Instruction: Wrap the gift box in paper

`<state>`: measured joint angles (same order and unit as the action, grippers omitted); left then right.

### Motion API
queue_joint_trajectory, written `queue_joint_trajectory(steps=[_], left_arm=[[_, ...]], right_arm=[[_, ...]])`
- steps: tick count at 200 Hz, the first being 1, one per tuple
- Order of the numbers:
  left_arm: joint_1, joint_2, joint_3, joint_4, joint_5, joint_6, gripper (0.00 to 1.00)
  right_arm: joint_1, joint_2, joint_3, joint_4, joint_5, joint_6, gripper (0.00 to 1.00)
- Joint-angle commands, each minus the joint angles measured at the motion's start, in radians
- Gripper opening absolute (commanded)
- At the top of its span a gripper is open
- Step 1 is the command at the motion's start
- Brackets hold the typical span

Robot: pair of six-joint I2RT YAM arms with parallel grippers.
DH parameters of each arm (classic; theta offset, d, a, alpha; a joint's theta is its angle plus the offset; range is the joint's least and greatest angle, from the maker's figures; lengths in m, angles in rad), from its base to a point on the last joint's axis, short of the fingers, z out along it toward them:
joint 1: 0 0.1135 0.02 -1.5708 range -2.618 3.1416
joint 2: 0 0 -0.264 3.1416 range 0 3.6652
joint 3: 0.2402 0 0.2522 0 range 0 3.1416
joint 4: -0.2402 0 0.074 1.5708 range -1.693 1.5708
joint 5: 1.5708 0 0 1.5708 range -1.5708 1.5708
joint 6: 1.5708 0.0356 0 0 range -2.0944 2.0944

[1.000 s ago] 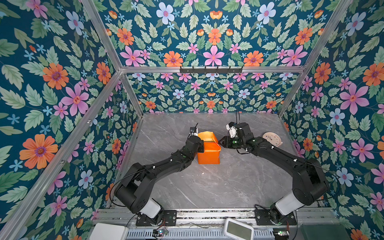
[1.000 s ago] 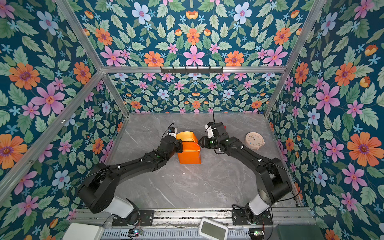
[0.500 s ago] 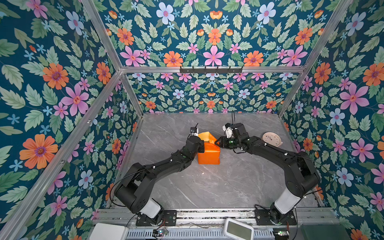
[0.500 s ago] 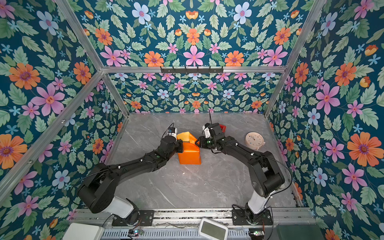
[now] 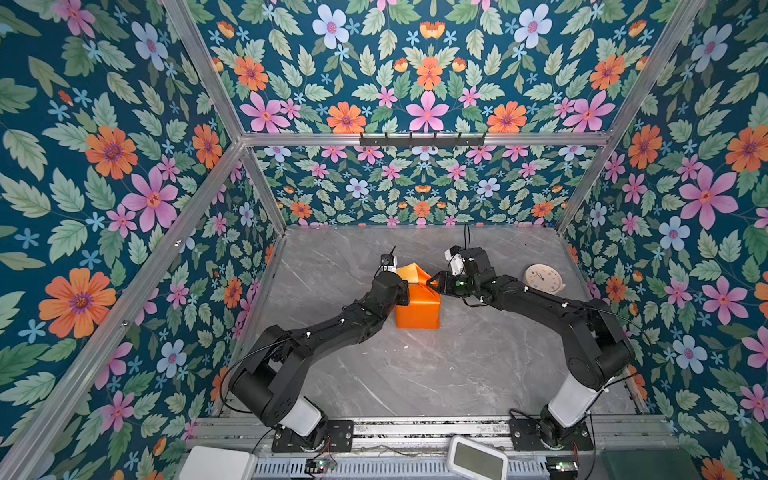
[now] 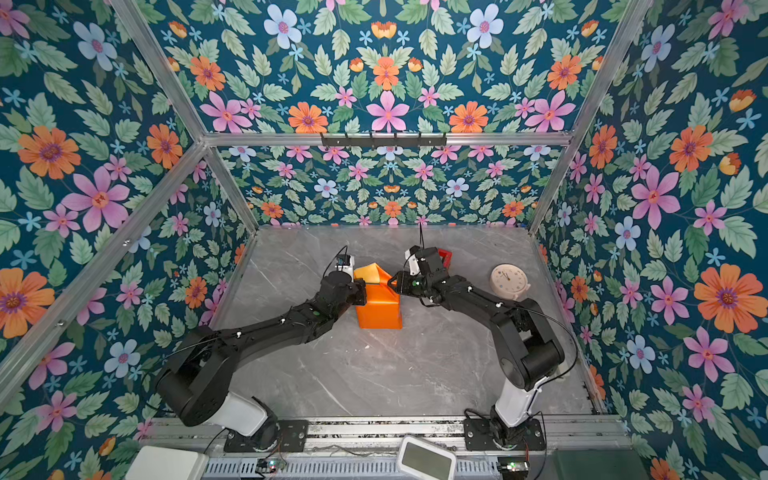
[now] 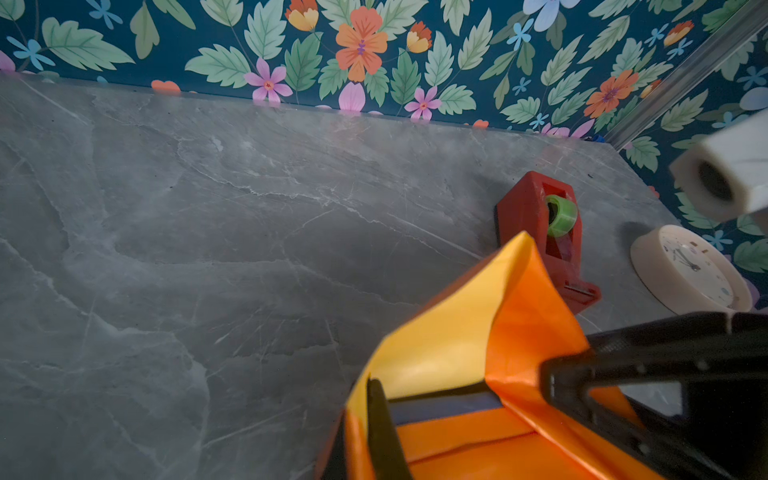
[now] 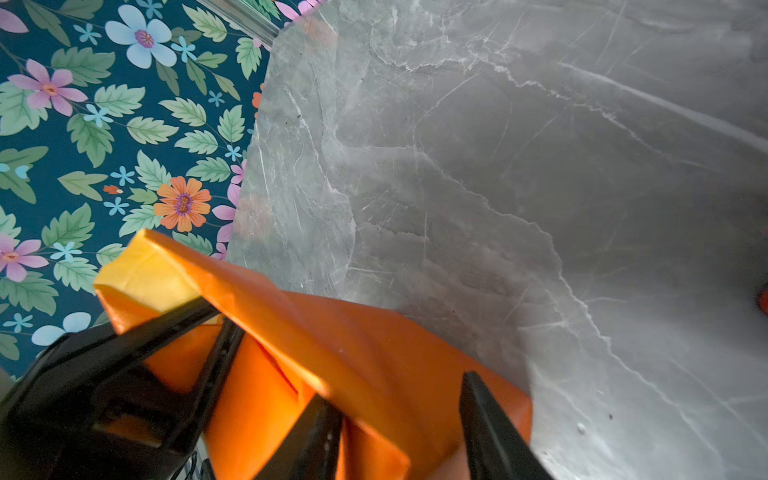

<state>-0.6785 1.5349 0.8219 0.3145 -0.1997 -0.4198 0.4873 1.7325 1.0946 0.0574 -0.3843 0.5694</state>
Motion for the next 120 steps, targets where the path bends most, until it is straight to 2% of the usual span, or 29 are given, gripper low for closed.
queue_joint_trajectory(steps=[1, 36, 59, 99, 120], left_arm=[[0.0, 0.002, 0.002, -0.043, 0.018, 0.004, 0.04], [0.0, -0.007, 0.03, -0.053, 0.032, 0.004, 0.38], [0.0, -0.036, 0.043, -0.071, 0.048, -0.003, 0.55], [0.004, -0.169, -0.004, -0.098, 0.068, -0.035, 0.75], [0.072, -0.273, -0.106, -0.033, 0.127, -0.12, 0.79]], right_arm=[[0.001, 0.004, -0.044, -0.037, 0.015, -0.007, 0.46], [0.001, -0.009, -0.116, 0.045, 0.003, -0.004, 0.46], [0.001, -0.018, -0.151, 0.088, 0.004, -0.012, 0.46], [0.002, -0.017, -0.182, 0.131, -0.002, -0.016, 0.46], [0.002, -0.014, -0.185, 0.14, -0.005, -0.014, 0.46]])
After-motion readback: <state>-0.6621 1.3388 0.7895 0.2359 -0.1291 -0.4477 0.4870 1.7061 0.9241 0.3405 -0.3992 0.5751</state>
